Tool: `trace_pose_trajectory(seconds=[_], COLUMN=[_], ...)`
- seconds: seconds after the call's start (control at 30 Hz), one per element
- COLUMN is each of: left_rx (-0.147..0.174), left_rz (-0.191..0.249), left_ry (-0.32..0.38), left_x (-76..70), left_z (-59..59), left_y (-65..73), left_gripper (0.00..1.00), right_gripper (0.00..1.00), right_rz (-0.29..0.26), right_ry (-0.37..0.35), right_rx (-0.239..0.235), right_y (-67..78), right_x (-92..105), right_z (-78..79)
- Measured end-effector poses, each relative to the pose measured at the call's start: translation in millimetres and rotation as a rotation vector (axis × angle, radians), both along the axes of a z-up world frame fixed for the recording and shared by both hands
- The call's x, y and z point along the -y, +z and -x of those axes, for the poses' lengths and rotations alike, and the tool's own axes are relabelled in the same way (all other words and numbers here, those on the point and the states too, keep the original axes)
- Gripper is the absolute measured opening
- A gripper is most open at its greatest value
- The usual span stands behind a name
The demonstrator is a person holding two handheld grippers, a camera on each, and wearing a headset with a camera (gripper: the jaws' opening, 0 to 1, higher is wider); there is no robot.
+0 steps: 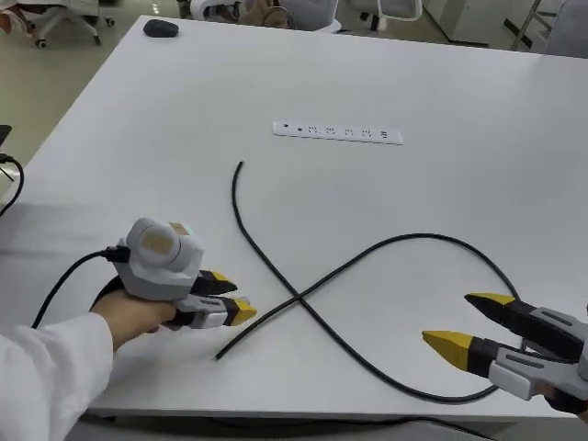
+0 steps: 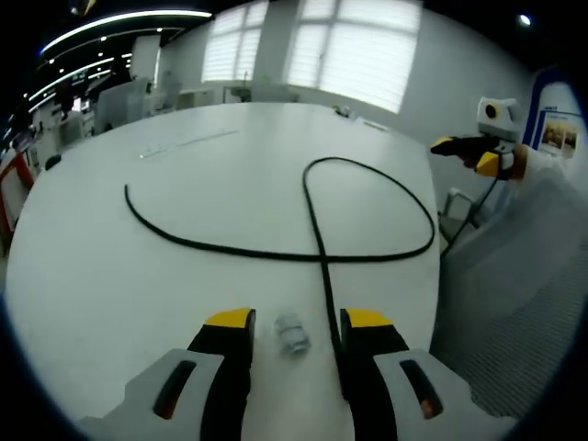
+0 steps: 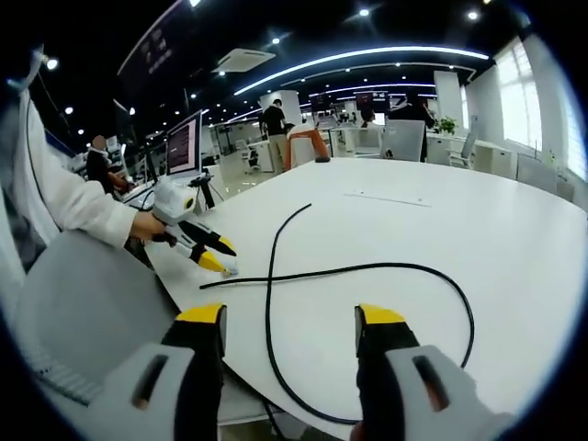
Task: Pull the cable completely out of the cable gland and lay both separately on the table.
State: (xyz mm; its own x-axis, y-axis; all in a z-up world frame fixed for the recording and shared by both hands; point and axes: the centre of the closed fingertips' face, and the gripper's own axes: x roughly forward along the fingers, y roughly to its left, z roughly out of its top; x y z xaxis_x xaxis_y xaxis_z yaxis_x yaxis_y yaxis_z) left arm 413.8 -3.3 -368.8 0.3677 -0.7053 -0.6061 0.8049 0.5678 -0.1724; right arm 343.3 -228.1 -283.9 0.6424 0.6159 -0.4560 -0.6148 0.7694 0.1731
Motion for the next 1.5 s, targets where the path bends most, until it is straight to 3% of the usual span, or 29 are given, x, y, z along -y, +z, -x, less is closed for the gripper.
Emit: trace_pose_trajectory(seconds=[0.07,0.13,0.23,0.27,0.3,0.33,0.4,0.43,0.53,0.73,0.8,0.87,1.07,1.23,1.5], left_rx=[0.051,0.077,0.08,0.096,0.133,0.15,0.161,0.164,0.195,0.23,0.191,0.172,0.124,0.125,0.12], left_rz=[-0.027,-0.024,0.075,0.08,0.076,0.073,0.077,0.079,0.102,0.124,0.155,0.157,0.15,0.182,0.165], left_ry=[-0.036,-0.019,0.085,0.104,0.124,0.141,0.19,0.197,0.233,0.307,0.374,0.392,0.41,0.421,0.41], left_x=[-8.5,-21.3,-42.1,-48.5,-59.4,-66.4,-83.0,-85.8,-105.7,-135.0,-143.1,-148.5,-148.8,-146.2,-141.7], left_z=[1.3,2.3,3.8,4.8,8.2,10.9,23.3,25.5,46.3,67.5,70.2,71.9,72.4,68.2,71.1], left_y=[14.1,36.9,83.8,93.8,109.9,119.2,139.3,143.0,164.3,170.5,162.4,155.2,144.3,146.8,148.2], left_gripper=[0.46,0.47,0.58,0.62,0.64,0.66,0.7,0.72,0.77,0.78,0.78,0.77,0.8,0.79,0.78], right_gripper=[0.6,0.62,0.65,0.66,0.67,0.68,0.7,0.72,0.74,0.75,0.75,0.74,0.74,0.73,0.72], right_rz=[0.016,0.027,0.036,0.039,0.048,0.057,0.071,0.076,0.09,0.132,0.128,0.123,0.134,0.144,0.15], right_ry=[-0.005,-0.011,-0.026,-0.027,-0.027,-0.026,-0.026,-0.026,-0.021,0.004,0.002,0.001,0.004,0.001,-0.004], right_rx=[-0.013,-0.024,-0.041,-0.044,-0.05,-0.056,-0.066,-0.068,-0.079,-0.104,-0.106,-0.111,-0.119,-0.131,-0.141], right_y=[-2.1,-2.5,0.3,0.7,1.9,3.1,5.2,7.3,14.1,13.3,13.0,12.0,7.3,1.8,-1.9], right_x=[6.3,12.8,21.3,22.2,25.2,27.4,31.2,31.7,33.5,34.3,34.2,33.5,34.1,35.9,38.0], right_z=[1.2,2.9,6.7,7.3,9.3,11.0,13.0,14.1,17.7,21.9,20.6,19.4,17.9,20.3,24.3])
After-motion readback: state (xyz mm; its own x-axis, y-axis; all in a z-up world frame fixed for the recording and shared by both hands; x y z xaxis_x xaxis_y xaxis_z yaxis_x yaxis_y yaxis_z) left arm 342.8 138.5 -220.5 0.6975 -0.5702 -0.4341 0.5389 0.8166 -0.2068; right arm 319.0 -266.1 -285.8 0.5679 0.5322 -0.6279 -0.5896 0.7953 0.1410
